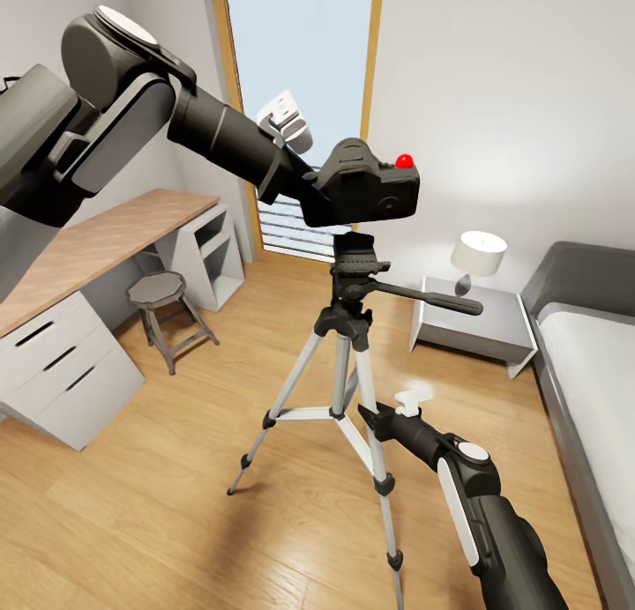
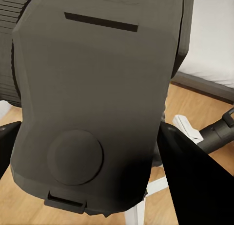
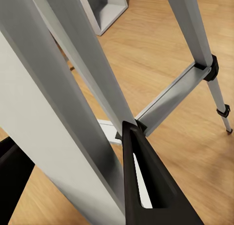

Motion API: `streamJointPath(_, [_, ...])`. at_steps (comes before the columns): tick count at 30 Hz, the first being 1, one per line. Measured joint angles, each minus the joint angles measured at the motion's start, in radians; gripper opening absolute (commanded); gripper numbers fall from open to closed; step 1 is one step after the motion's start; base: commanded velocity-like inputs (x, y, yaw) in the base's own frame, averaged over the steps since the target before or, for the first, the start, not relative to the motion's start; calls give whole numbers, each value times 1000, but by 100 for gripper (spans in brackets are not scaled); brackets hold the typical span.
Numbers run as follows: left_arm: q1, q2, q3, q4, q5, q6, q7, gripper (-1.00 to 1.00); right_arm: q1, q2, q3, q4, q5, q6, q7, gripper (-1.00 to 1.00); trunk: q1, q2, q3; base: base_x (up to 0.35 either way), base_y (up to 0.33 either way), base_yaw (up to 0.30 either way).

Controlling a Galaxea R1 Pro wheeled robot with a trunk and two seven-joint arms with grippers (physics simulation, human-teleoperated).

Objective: Attach the digital camera to the camera tripod in the bedroom.

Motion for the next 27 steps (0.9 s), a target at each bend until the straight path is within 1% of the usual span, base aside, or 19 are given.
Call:
streamJointPath(5, [0,0,0,0,0,0,1,-100,0,0,0,0,0,0,0,-100,0,0,0,0,0,0])
streamJointPath(6, [0,0,0,0,0,0,1,100,0,0,0,0,0,0,0,-100,0,0,0,0,0,0])
streamJointPath(7, [0,0,0,0,0,-1,-1,100,0,0,0,0,0,0,0,-100,0,0,0,0,0,0])
streamJointPath(8, [0,-1,0,0,0,-1,-1,100,0,0,2,-3,25,2,15,-100,0,0,0,0,0,0])
streamJointPath(27, [0,-2,0,0,0,-1,1,100,0,0,2,-4,26,2,15,-100,0,0,0,0,0,0])
